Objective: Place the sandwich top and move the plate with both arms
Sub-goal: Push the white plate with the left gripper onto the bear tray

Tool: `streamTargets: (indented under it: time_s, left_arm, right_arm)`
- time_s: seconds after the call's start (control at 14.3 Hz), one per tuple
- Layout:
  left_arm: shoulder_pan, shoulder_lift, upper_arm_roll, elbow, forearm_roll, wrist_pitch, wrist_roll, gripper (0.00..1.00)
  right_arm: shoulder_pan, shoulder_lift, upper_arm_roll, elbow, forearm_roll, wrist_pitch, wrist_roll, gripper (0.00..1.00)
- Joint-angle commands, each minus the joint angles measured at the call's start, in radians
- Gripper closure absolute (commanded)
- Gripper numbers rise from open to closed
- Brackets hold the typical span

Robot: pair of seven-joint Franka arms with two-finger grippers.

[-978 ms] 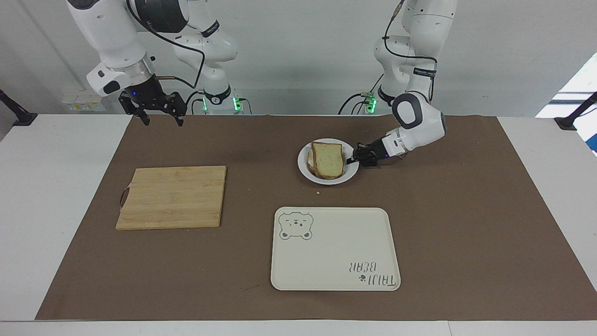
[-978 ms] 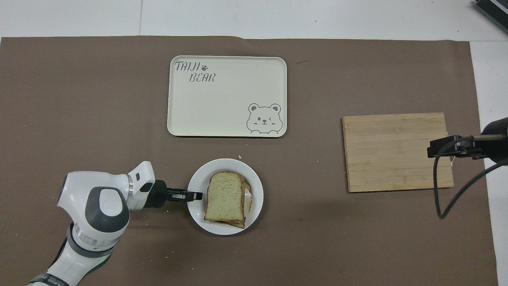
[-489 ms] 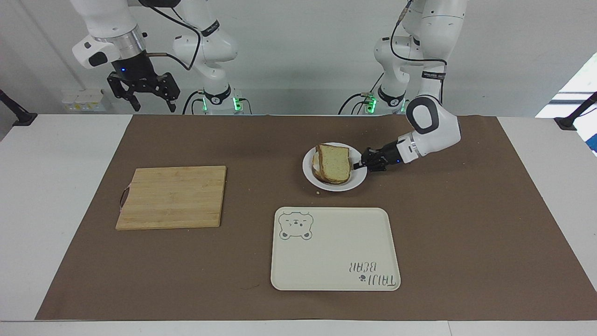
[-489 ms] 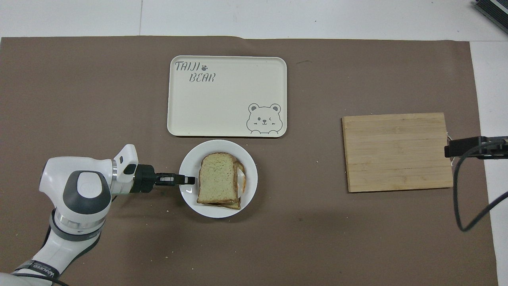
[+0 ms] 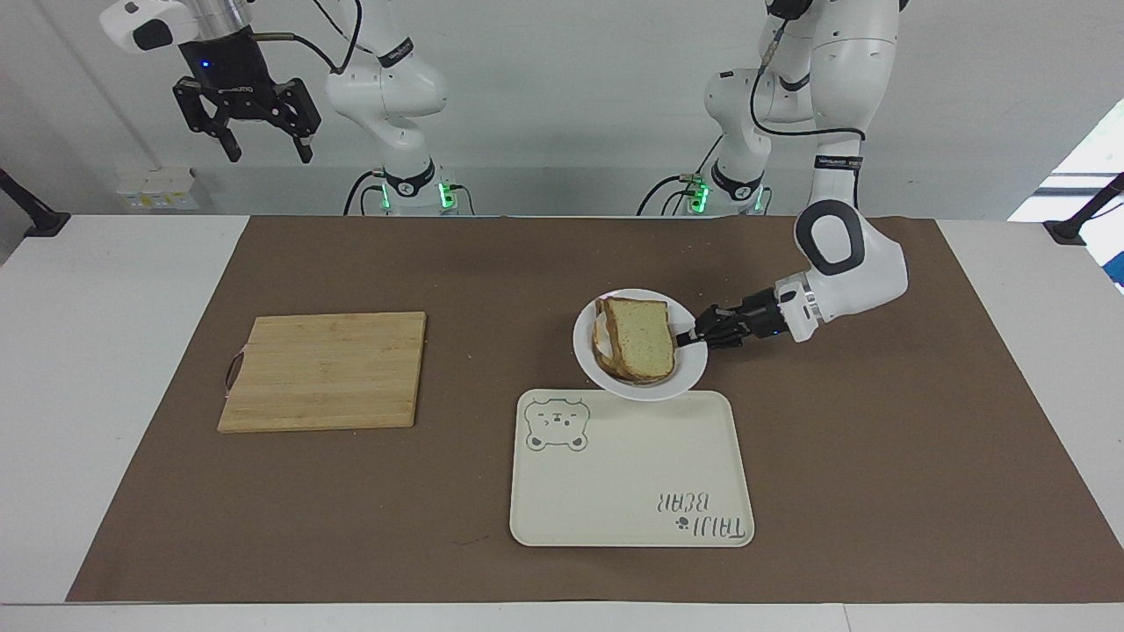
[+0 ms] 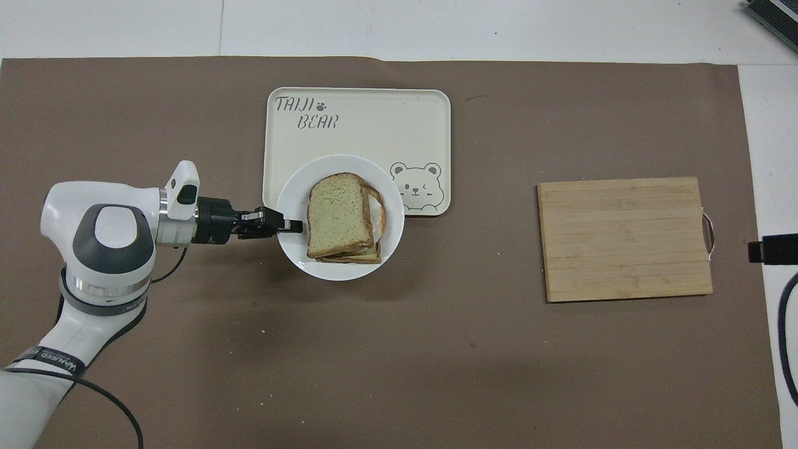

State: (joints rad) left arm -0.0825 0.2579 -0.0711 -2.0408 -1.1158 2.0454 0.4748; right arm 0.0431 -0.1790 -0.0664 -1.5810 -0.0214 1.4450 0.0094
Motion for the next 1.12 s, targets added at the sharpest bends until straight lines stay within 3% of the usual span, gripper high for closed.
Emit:
streamTargets:
  time_s: [0.0,0.21,0.42,0.7,1.05]
  left_arm:
    - [0.012,0.105,-0.016,0.18,0.056,-0.042,-0.106,1.0]
    - [0.017,0.174,-0.015,0.267,0.06,-0.044,-0.111,1.0]
    - [0.006,0.279,-0.015,0.387,0.063,-0.014,-0.113,1.0]
    - [0.0,0.371,-0.015,0.476,0.102,0.025,-0.113,1.0]
    - [-0.052,0.412,-0.013,0.518,0.108,0.108,-0.14,1.0]
  right_arm:
    - [-0.026,0.045,-0.001,0.032,-0.003,-0.012,-0.029,0.0]
    - [-0.015,0.047,0.002,-0.013,0.005,0.063,0.024,0.0]
    - [-0.017,0.038,0.003,-0.025,0.005,0.048,0.018,0.0]
    - [-0.008,0.039,0.011,-0.019,0.008,0.046,0.024,0.0]
    - [-0.006,0.036,0.013,-0.024,0.008,0.035,0.017,0.0]
